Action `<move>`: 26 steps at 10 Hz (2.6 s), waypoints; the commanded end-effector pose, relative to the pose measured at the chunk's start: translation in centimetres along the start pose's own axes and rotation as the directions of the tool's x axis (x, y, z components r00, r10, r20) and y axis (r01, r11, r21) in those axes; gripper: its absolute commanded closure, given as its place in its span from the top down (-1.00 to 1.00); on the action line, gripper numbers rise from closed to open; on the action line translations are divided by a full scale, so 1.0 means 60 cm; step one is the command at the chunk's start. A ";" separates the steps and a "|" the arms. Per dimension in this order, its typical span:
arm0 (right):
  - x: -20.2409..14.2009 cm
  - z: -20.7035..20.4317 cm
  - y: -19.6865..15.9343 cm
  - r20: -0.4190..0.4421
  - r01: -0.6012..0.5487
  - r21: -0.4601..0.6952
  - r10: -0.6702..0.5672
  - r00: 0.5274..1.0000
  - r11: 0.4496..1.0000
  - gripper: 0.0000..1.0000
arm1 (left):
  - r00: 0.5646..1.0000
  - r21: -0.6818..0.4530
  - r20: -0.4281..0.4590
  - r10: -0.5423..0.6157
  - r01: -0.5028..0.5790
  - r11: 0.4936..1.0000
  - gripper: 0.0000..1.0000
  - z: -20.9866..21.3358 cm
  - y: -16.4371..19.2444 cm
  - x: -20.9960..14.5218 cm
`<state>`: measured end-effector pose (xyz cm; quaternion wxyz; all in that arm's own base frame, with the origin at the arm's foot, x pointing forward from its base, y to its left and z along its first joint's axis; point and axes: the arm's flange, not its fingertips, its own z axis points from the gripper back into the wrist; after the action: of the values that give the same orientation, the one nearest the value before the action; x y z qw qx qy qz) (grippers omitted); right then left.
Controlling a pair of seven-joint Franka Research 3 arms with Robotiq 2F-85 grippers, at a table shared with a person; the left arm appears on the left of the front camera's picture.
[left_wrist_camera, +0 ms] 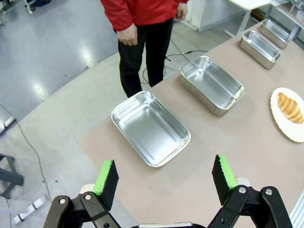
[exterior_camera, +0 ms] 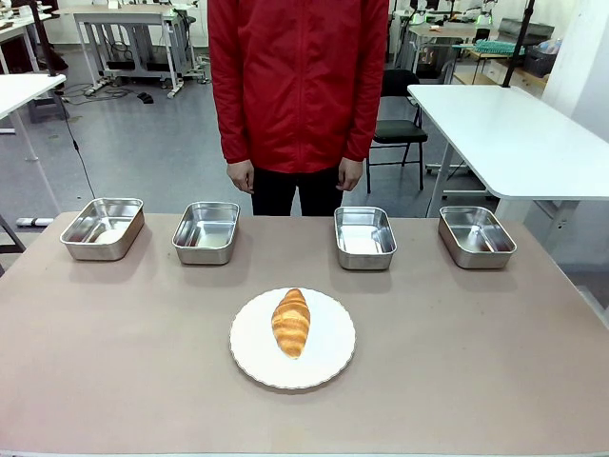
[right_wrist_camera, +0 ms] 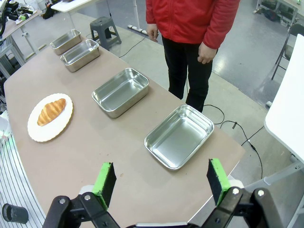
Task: Place the bread in the container.
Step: Place the Butter Roll into the Airtight Container indicated by the human.
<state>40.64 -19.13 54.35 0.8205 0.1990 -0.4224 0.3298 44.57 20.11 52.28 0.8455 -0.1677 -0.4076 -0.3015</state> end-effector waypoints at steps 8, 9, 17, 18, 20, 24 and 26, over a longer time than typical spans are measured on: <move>0.001 0.001 0.001 0.006 -0.002 0.003 0.002 1.000 1.000 1.00 | 1.000 -0.005 0.020 0.009 -0.009 1.000 1.00 0.000 -0.002 0.002; 0.001 0.001 0.001 0.006 -0.002 0.003 0.002 1.000 1.000 1.00 | 1.000 -0.005 0.020 0.009 -0.009 1.000 1.00 0.000 -0.002 0.002; 0.001 0.001 0.001 0.006 -0.002 0.003 0.002 1.000 1.000 1.00 | 1.000 -0.005 0.020 0.009 -0.009 1.000 1.00 0.000 -0.002 0.002; 0.001 0.001 0.001 0.006 -0.002 0.003 0.002 1.000 1.000 1.00 | 1.000 -0.005 0.020 0.009 -0.009 1.000 1.00 0.000 -0.002 0.002; 0.001 0.001 0.001 0.006 -0.002 0.003 0.002 1.000 1.000 1.00 | 1.000 -0.005 0.020 0.009 -0.009 1.000 1.00 0.000 -0.002 0.002; 0.001 0.001 0.001 0.006 -0.002 0.003 0.002 1.000 1.000 1.00 | 1.000 -0.005 0.020 0.009 -0.009 1.000 1.00 0.000 -0.002 0.002; 0.001 0.001 0.001 0.006 -0.002 0.003 0.002 1.000 1.000 1.00 | 1.000 -0.005 0.020 0.009 -0.009 1.000 1.00 0.000 -0.002 0.002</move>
<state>40.64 -19.13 54.35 0.8205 0.1991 -0.4224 0.3298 44.57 20.11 52.28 0.8455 -0.1677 -0.4076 -0.3015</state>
